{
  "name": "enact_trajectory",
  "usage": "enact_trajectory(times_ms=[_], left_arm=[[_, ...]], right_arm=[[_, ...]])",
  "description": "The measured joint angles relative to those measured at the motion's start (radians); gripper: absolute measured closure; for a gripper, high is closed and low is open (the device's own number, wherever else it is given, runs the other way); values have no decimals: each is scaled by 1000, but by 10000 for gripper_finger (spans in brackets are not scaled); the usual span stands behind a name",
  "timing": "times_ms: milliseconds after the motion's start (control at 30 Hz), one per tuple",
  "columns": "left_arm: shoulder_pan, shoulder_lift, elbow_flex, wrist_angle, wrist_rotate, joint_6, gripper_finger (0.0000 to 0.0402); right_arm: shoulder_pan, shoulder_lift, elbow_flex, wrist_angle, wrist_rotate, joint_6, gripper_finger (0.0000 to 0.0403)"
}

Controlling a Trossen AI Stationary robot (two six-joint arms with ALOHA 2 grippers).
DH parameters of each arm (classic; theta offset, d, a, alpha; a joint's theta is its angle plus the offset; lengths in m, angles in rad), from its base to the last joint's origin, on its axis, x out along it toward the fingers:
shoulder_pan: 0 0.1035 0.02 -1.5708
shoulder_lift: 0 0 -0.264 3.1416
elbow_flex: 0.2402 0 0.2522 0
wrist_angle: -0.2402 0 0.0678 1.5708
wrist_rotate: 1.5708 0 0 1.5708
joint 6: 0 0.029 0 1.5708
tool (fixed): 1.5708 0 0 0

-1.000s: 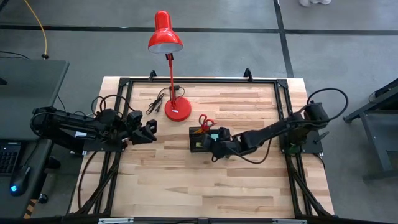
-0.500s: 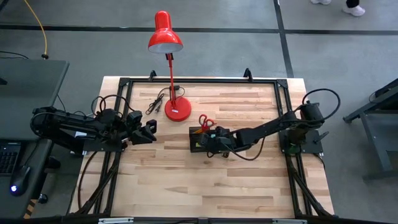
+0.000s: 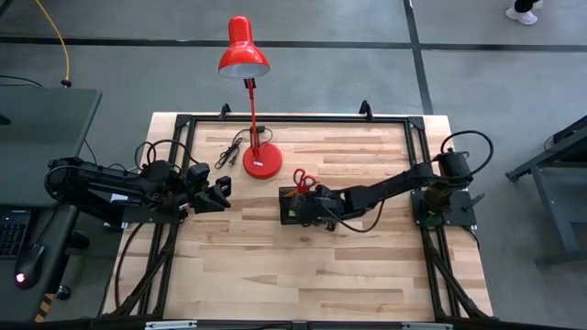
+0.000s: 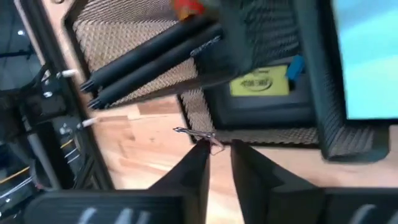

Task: Pick and place office supplies into organizer
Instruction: Put the pink binder clip into the black desk organizer

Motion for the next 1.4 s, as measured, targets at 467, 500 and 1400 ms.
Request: enact_trajectory(times_ms=[467,500,1400], left_arm=[[0,0,0,-7,8,4,314],[0,0,0,-7,8,6,314],[0,0,0,-151,18,27,314]], right_arm=[[-11,2,0,-7,-74,11,229],[-12,2,0,2,-107,11,223],[-39,19,8,101,-198,29,217]])
